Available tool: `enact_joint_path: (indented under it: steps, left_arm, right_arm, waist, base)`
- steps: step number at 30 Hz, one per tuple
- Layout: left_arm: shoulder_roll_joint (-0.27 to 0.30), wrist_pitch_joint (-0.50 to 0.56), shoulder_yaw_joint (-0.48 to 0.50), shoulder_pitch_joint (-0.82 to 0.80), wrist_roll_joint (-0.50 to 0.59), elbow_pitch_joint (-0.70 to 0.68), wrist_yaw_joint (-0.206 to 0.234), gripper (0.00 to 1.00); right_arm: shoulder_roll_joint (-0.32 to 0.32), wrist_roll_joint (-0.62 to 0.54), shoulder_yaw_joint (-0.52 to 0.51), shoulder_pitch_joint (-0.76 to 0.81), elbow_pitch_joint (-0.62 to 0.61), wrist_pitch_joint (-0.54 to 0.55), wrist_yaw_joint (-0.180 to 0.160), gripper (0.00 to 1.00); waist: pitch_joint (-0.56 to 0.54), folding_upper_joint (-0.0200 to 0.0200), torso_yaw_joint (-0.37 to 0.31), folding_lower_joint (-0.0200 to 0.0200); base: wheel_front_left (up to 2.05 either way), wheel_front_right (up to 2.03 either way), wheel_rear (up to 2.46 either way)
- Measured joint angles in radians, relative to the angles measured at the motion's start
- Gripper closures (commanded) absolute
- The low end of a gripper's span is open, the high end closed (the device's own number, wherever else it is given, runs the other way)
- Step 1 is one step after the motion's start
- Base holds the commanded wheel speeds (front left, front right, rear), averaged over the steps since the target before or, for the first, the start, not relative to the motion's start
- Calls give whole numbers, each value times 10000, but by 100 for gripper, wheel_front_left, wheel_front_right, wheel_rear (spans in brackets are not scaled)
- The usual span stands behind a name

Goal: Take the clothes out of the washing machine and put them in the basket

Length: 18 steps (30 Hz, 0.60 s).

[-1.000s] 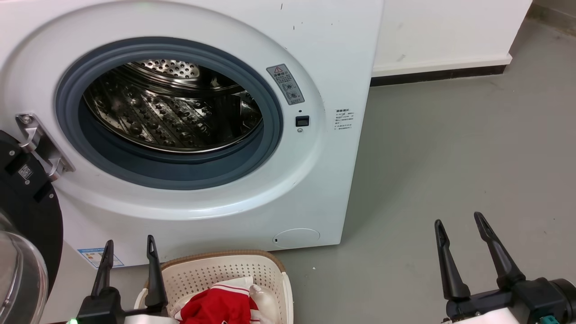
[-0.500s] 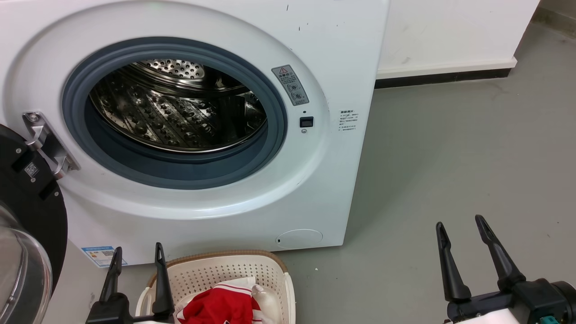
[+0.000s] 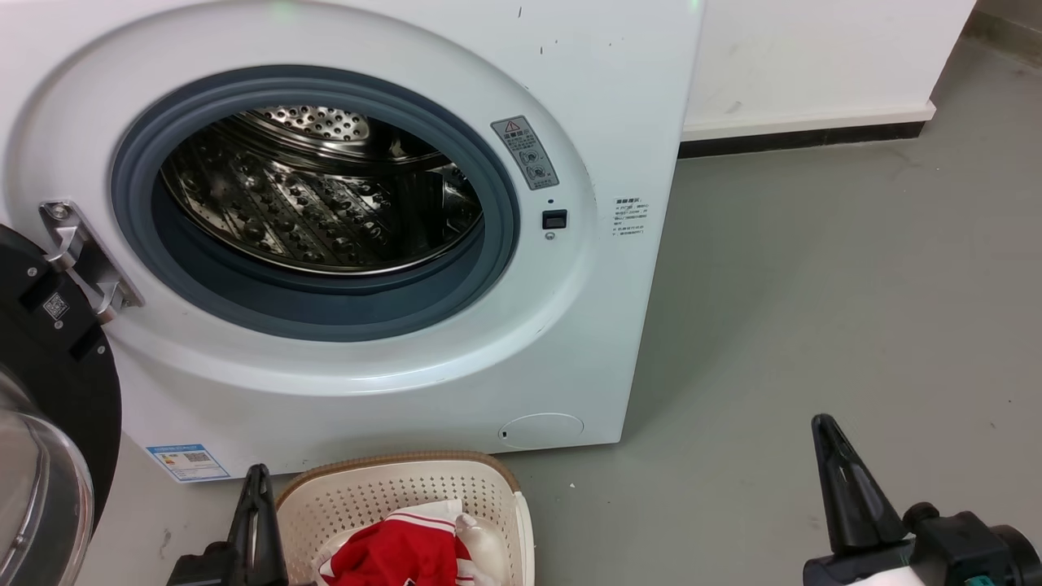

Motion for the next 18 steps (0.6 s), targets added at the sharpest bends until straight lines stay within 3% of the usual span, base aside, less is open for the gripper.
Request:
enact_joint_path:
  steps: [18]
  left_arm:
    - [48, 736, 0, -416, -3649, 562, -447, 100]
  right_arm:
    - [-174, 3824, -21, -345, 696, 596, 0, 100]
  waist:
    - [-15, 0, 136, 0]
  base:
    - [0, 0, 0]
